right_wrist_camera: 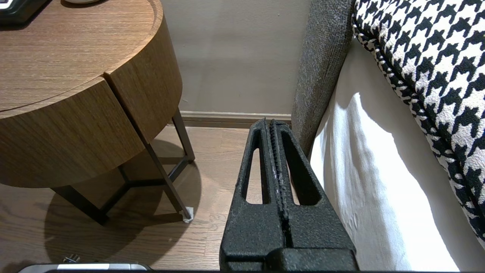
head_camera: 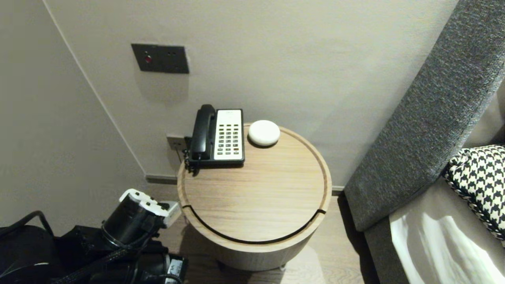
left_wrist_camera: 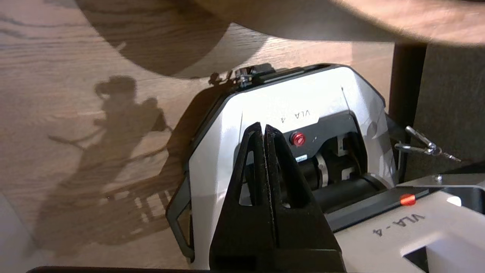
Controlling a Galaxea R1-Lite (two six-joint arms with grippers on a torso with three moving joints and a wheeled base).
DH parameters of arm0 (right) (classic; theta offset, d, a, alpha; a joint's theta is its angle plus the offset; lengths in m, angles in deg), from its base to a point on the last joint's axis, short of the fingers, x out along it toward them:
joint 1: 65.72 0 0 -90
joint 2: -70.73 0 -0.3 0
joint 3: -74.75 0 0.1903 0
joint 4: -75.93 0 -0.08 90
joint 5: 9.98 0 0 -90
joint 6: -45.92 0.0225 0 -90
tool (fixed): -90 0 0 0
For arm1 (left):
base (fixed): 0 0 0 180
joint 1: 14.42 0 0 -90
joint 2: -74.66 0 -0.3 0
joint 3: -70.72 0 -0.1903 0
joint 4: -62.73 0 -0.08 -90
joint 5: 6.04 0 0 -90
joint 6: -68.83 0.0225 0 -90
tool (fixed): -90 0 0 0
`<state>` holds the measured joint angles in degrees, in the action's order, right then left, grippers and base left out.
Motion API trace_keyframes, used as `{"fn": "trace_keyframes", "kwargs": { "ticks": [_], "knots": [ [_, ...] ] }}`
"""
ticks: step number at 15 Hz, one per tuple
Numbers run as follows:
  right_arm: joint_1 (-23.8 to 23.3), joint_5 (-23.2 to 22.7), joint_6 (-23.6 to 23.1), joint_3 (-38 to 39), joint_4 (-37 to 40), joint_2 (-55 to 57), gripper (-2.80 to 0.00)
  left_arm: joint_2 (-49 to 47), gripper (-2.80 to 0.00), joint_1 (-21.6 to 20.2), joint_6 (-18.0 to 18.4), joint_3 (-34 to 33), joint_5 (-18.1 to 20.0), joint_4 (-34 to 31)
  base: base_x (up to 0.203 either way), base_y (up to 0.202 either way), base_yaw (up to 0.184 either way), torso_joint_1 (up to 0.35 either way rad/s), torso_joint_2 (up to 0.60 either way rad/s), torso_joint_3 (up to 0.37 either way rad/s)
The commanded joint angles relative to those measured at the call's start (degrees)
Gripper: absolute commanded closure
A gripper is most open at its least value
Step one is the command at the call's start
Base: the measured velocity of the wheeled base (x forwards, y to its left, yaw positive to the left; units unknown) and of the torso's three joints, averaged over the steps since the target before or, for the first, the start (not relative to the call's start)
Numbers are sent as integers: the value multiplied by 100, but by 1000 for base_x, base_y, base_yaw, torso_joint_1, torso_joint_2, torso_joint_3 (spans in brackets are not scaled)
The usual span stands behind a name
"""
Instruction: Open the nightstand drawer
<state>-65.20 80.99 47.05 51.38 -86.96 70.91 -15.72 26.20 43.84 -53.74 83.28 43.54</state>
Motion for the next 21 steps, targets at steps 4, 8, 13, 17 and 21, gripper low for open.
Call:
{"fn": "trace_keyframes", "kwargs": {
  "ticks": [4, 8, 13, 17, 21],
  "knots": [
    [2, 0, 2, 229, -7, 8, 0, 151, 0, -459, 13, -119, -28, 12, 0, 0, 0, 0, 0, 0],
    [2, 0, 2, 229, -7, 8, 0, 322, 0, -1229, 379, -110, -10, 13, 0, 0, 0, 0, 0, 0],
    [2, 0, 2, 229, -7, 8, 0, 1016, 0, -2472, 1319, 55, 7, -143, 0, 0, 0, 0, 0, 0],
    [2, 0, 2, 229, -7, 8, 0, 1671, 0, -3265, 1706, 502, 108, -731, 0, 0, 0, 0, 0, 0],
    [2, 0, 2, 229, -7, 8, 0, 2333, 0, -3869, 1794, 1128, 236, -1431, 0, 0, 0, 0, 0, 0]
  ]
}}
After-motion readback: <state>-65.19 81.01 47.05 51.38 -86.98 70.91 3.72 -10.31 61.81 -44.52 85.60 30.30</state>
